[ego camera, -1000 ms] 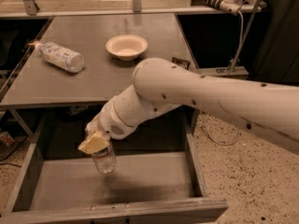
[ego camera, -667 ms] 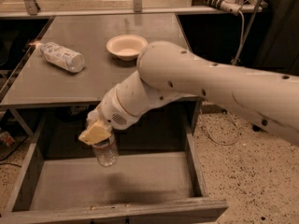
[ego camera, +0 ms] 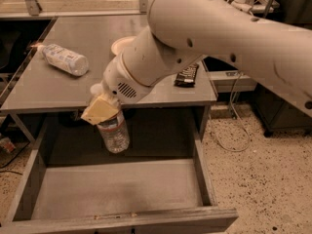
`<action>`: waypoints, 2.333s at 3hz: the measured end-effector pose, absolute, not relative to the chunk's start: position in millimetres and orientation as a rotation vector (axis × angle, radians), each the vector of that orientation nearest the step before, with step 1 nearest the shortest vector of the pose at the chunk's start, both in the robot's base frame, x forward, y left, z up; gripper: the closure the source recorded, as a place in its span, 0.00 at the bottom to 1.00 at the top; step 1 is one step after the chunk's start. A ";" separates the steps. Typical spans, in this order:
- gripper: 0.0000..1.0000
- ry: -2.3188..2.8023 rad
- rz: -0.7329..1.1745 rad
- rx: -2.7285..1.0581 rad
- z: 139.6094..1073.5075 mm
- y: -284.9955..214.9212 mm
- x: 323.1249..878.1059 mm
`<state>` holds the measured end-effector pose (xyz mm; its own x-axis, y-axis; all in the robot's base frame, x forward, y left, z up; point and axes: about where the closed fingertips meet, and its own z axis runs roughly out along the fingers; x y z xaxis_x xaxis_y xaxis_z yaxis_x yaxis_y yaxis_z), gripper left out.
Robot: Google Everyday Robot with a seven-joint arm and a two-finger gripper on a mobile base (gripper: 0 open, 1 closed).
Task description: Pick water bottle from top drawer and place on counter
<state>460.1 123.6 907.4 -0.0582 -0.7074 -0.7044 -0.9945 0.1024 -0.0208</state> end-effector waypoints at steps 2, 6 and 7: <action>1.00 1.799 0.620 -1.658 940.5 118.8 471.7; 1.00 1.747 0.630 -1.670 1002.9 122.7 538.1; 1.00 1.763 0.652 -1.699 1002.9 131.0 564.6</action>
Offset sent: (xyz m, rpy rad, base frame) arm 0.0344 -0.0134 0.0841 -0.0105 -0.1026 -0.0096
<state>564.6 131.0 1002.9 -0.0020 -0.7023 -0.7119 -0.9965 0.0609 -0.0572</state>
